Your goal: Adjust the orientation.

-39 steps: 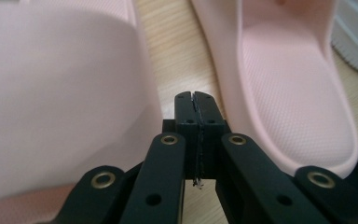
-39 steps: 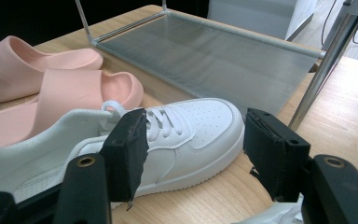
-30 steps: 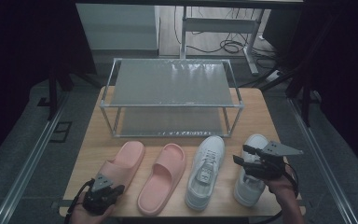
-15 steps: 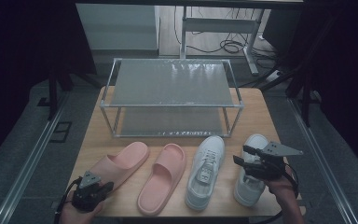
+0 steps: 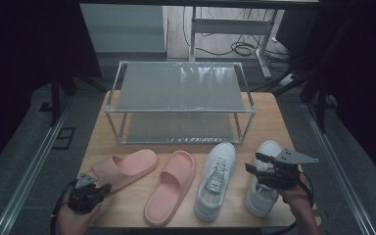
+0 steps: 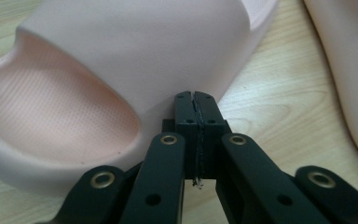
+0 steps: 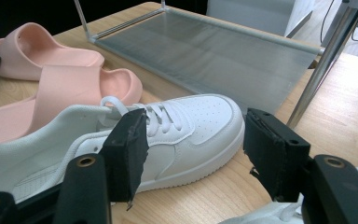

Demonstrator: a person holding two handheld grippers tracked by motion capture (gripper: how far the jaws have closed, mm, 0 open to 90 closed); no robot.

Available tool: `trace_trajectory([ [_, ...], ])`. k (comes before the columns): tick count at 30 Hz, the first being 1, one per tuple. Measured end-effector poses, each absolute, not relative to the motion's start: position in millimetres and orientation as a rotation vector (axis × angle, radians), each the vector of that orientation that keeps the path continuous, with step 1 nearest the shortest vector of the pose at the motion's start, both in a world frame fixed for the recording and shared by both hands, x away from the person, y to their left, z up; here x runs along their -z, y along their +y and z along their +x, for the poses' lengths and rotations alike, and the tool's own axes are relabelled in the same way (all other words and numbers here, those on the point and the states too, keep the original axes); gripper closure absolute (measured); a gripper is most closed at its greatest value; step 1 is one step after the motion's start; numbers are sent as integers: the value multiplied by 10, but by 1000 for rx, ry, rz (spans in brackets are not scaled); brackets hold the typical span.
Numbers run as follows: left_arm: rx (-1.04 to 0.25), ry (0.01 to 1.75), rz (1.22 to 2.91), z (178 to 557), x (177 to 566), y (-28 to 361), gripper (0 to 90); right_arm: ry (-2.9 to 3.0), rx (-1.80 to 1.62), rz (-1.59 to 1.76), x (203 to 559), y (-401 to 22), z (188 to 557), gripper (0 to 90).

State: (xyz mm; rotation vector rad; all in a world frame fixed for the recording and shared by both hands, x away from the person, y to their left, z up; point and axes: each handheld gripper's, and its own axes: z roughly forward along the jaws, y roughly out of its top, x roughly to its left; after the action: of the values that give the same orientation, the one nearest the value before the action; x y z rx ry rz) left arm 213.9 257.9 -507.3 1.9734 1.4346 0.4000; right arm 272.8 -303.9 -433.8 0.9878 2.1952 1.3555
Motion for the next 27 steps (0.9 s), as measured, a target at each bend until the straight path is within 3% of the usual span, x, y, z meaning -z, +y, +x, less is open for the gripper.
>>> trace_trajectory([
  [19,-408,1485,1954,2434,5072,2768,900,2203,-1350,993,4359,-3034,2737,401],
  [27,-428,1450,1956,2410,4996,2672,899,2199,-1351,997,4361,-3039,2737,401],
])
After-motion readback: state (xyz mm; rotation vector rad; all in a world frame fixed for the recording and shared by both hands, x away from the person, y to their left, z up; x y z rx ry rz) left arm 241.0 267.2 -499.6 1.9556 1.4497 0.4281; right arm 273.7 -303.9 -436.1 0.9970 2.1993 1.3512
